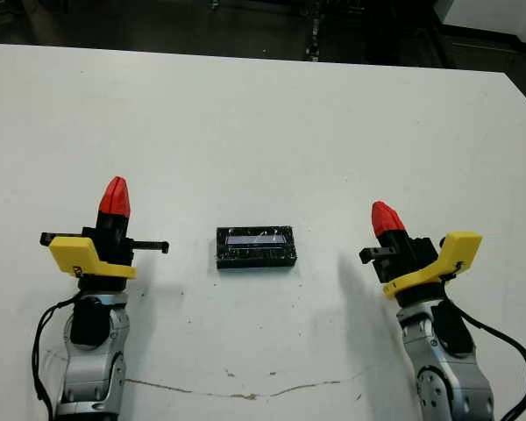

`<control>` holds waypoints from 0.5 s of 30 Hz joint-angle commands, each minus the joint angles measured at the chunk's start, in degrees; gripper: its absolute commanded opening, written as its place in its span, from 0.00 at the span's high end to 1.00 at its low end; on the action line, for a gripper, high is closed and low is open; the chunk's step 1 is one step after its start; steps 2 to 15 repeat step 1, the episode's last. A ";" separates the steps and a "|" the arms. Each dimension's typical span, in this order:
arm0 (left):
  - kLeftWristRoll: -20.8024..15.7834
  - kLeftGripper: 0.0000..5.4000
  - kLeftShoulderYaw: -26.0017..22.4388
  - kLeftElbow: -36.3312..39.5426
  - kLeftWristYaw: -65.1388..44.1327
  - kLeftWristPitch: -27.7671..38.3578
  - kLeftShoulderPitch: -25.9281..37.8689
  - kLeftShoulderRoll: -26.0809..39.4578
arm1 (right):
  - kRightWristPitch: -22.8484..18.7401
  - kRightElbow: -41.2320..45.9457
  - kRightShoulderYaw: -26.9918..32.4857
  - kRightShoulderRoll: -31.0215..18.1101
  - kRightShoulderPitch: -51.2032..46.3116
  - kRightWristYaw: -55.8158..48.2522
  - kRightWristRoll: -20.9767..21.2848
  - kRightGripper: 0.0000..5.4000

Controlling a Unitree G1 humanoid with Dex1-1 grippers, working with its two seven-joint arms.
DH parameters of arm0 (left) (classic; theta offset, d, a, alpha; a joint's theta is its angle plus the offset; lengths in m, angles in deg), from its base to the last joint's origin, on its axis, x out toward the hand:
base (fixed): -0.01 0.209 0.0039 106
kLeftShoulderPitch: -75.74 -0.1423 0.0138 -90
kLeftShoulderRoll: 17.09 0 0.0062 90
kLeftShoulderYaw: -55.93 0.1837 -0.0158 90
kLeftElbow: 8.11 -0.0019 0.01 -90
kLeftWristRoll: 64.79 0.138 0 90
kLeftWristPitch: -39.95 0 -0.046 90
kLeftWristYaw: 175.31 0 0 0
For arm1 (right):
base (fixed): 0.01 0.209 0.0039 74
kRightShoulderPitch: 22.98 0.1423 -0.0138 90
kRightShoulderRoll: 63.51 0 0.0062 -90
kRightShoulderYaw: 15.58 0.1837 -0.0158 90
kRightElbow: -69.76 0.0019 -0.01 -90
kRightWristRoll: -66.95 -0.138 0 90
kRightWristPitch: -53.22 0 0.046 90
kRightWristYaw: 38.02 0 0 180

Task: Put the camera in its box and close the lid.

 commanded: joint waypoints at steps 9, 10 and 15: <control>0.58 1.00 0.16 -0.10 0.53 -0.67 -0.89 0.05 | 0.09 -0.20 0.19 0.05 -0.46 0.10 -0.34 1.00; 0.58 1.00 0.16 -0.10 0.53 -0.67 -0.89 0.05 | 0.09 -0.20 0.19 0.05 -0.46 0.10 -0.34 1.00; 0.58 1.00 0.16 -0.10 0.53 -0.67 -0.89 0.05 | 0.09 -0.20 0.19 0.05 -0.46 0.10 -0.34 1.00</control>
